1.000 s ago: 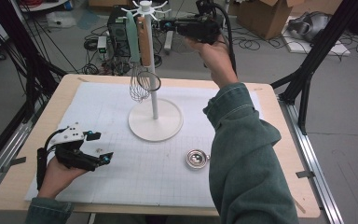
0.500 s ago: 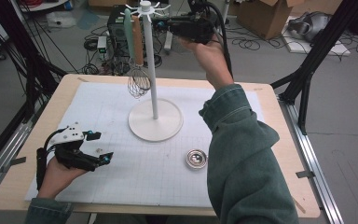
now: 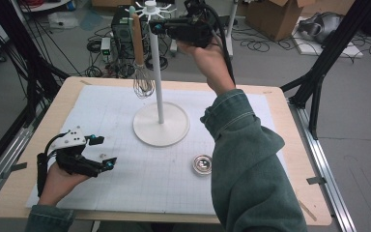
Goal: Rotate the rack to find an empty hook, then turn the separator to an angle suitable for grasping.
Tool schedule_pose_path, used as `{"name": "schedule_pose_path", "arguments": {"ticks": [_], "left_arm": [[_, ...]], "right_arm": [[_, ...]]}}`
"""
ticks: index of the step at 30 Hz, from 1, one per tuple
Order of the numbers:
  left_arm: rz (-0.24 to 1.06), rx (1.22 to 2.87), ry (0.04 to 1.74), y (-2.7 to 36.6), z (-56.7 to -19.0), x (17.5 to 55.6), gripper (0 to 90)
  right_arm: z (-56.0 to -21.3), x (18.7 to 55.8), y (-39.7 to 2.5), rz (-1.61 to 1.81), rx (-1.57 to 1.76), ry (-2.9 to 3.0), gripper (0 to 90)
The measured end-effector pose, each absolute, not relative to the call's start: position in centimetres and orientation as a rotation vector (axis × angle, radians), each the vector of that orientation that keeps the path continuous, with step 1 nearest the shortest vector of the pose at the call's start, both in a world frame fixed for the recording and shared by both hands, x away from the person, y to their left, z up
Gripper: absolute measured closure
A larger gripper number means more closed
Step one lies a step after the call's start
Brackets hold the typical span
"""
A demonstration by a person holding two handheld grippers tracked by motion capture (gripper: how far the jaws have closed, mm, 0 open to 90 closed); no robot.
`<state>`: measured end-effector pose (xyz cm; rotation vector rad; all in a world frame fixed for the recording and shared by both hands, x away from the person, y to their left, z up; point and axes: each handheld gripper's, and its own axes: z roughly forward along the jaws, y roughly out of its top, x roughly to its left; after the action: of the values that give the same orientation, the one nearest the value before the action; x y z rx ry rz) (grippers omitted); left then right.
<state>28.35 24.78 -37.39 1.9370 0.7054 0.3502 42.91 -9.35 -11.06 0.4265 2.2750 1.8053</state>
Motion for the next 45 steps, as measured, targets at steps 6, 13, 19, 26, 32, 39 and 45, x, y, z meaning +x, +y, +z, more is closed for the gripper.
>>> {"name": "schedule_pose_path", "arguments": {"ticks": [6,13,19,26,32,39,45], "left_arm": [[0.35,1.931,0.705,24.9,-37.3,28.3,9.3],[0.339,1.93,0.701,24.8,-37.5,28.3,9.3],[0.344,1.929,0.705,24.8,-37.5,28.4,9.3],[0.34,1.935,0.708,24.7,-37.6,28.4,9.3],[0.332,1.937,0.701,24.4,-37.7,28.5,9.3],[0.33,1.944,0.697,24.1,-37.7,28.4,9.3],[0.325,1.945,0.698,24.1,-37.8,28.4,9.3]], "right_arm": [[-11.2,42.7,-8.9,1.801,0.41,2.28,89.6],[-11.9,42.3,-9.9,1.816,0.411,2.282,85.4],[-13.2,42.0,-11.4,1.828,0.441,2.3,72.2],[-15.7,41.0,-13.8,1.814,0.491,2.324,57.8],[-18.2,40.0,-16.2,1.786,0.547,2.356,51.0],[-21.8,39.1,-18.8,1.763,0.614,2.399,45.1],[-24.4,38.3,-20.3,1.735,0.652,2.423,41.5]]}}
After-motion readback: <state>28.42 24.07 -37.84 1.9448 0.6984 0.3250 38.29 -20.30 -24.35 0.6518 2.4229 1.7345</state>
